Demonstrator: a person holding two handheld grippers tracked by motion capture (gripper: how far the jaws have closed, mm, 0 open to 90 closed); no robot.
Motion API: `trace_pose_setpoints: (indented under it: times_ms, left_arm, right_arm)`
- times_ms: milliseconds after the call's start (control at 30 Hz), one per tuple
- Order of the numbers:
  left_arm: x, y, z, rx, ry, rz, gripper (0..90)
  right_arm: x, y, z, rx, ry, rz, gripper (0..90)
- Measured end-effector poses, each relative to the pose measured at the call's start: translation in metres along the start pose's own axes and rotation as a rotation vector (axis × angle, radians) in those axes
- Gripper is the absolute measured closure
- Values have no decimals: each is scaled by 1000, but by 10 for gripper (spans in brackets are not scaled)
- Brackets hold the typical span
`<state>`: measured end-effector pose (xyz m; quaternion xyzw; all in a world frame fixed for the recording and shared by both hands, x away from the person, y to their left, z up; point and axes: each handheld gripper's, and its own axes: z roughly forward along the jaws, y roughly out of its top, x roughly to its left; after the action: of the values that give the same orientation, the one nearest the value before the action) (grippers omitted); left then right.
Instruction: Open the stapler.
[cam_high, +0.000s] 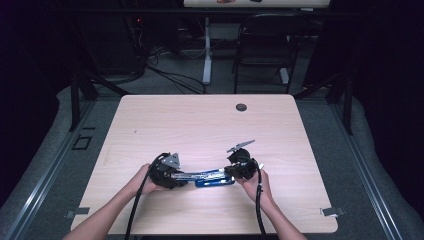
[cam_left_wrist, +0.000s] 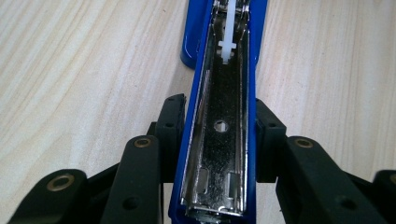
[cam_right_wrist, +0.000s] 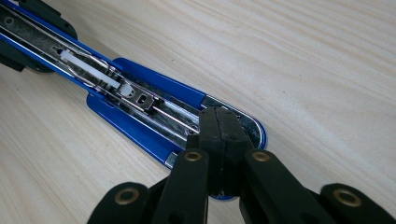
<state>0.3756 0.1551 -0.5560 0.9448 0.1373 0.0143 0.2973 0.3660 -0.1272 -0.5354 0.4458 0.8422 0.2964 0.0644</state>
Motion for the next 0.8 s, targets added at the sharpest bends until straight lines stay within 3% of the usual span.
trace_pose_setpoints:
  times_ms: [133, 300, 500, 600, 733, 800]
  left_arm:
    - [0, 1, -1, 4, 4, 9, 641]
    - [0, 1, -1, 6, 3, 14, 642]
    - [0, 2, -2, 5, 2, 17, 643]
    - [0, 2, -2, 4, 0, 18, 643]
    - [1, 1, -2, -1, -14, 20, 642]
    - [0, 2, -2, 4, 0, 20, 642]
  right_arm:
    - [1, -1, 1, -6, 10, -12, 895]
    - [0, 0, -3, -36, 14, -15, 818]
    - [-5, 1, -12, -77, 8, -10, 666]
    - [-10, 1, -15, -82, 13, 5, 585]
    - [-13, 0, -18, -70, -16, 7, 485]
    - [-16, 0, -19, -73, -20, 13, 428]
